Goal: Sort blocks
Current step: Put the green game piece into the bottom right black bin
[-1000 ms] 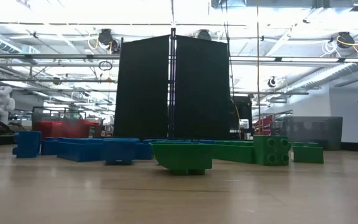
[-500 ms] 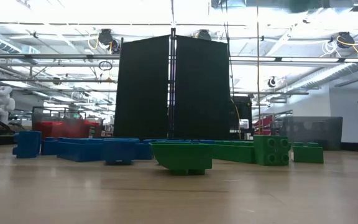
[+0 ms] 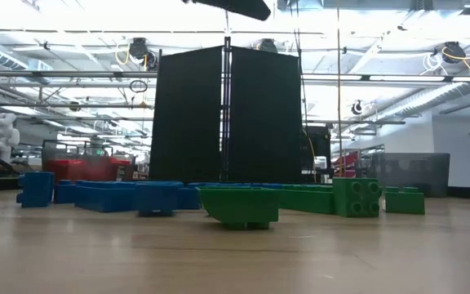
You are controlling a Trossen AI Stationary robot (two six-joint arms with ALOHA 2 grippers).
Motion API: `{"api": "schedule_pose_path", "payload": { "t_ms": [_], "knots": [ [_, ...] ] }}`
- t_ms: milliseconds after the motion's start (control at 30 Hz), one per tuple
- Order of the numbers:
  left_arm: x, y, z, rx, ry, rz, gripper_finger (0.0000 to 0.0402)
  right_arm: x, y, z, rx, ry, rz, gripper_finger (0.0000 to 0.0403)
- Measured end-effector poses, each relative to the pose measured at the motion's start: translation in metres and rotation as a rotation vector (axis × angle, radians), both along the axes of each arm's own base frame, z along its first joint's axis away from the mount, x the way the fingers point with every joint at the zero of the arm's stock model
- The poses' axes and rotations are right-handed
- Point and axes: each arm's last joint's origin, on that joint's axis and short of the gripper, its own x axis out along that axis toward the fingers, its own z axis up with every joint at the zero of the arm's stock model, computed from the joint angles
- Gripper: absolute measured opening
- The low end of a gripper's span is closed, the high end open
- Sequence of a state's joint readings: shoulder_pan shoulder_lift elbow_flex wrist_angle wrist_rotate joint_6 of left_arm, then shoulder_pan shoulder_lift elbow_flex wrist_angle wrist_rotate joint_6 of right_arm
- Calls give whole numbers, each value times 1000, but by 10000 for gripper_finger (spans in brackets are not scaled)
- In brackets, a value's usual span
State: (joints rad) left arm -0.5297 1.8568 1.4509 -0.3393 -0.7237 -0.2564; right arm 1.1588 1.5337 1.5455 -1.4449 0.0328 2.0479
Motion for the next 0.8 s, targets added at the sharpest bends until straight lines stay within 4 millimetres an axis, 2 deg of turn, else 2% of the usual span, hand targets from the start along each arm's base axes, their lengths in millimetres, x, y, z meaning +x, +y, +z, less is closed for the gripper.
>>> {"api": "schedule_pose_path", "payload": {
  "t_ms": [233, 300, 467, 533, 633, 800],
  "knots": [
    [13, 20, -1, -107, 39, -57, 292, 0, 16, -12, -37, -56, 24, 84],
    [14, 21, -1, -133, 51, -81, 292, 2, 21, -16, -44, -64, 72, 121],
    [15, 21, -2, -177, 79, -134, 292, 4, 30, -29, -63, 18, 97, 249],
    [14, 21, -4, -188, 100, -152, 292, 4, 33, -33, -61, 56, 106, 281],
    [11, 20, -7, -197, 152, -178, 292, 5, 35, -36, -71, 65, 102, 305],
    [6, 17, -13, -241, 253, -250, 293, 5, 33, -36, -94, 53, 98, 305]
  ]
}}
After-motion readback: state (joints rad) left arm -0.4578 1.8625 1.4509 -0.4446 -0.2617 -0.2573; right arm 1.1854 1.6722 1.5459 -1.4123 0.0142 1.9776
